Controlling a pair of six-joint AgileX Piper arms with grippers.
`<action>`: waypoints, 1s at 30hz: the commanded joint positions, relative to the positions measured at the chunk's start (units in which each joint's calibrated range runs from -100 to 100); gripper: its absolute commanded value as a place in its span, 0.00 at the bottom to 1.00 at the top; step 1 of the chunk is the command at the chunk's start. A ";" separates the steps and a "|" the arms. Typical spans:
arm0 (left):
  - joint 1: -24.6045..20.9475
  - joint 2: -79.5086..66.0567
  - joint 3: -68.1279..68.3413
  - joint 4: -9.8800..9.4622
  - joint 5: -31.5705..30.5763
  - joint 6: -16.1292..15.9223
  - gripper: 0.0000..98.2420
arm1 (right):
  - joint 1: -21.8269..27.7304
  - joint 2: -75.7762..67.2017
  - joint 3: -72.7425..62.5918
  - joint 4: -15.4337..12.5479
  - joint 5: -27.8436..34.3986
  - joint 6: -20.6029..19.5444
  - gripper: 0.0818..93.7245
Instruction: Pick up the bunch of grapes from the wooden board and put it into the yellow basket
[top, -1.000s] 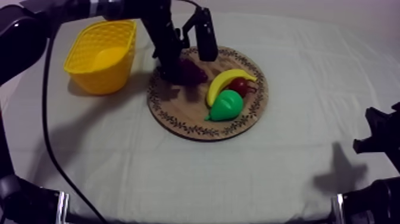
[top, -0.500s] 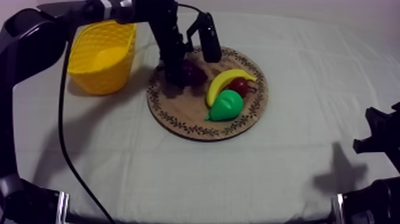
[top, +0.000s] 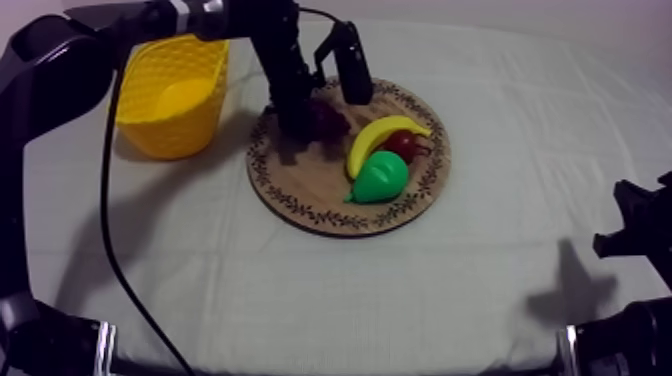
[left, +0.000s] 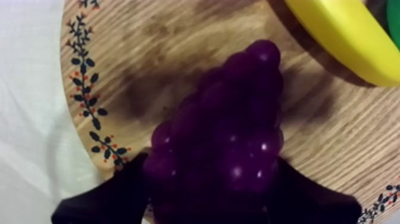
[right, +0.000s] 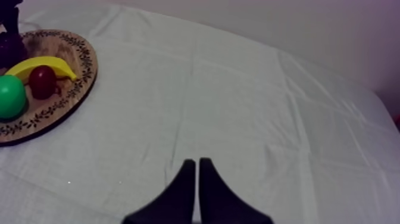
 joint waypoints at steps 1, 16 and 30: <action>-0.02 -0.19 0.16 0.01 0.00 0.01 0.55 | 0.01 -0.02 -0.01 0.01 -0.03 0.00 0.00; 0.25 -13.47 14.86 0.37 -9.47 4.82 0.53 | 0.01 -0.02 -0.01 0.01 -0.03 0.00 0.00; -0.07 -43.63 38.35 3.19 -15.55 20.01 0.49 | 0.01 -0.02 -0.01 0.01 -0.03 0.00 0.00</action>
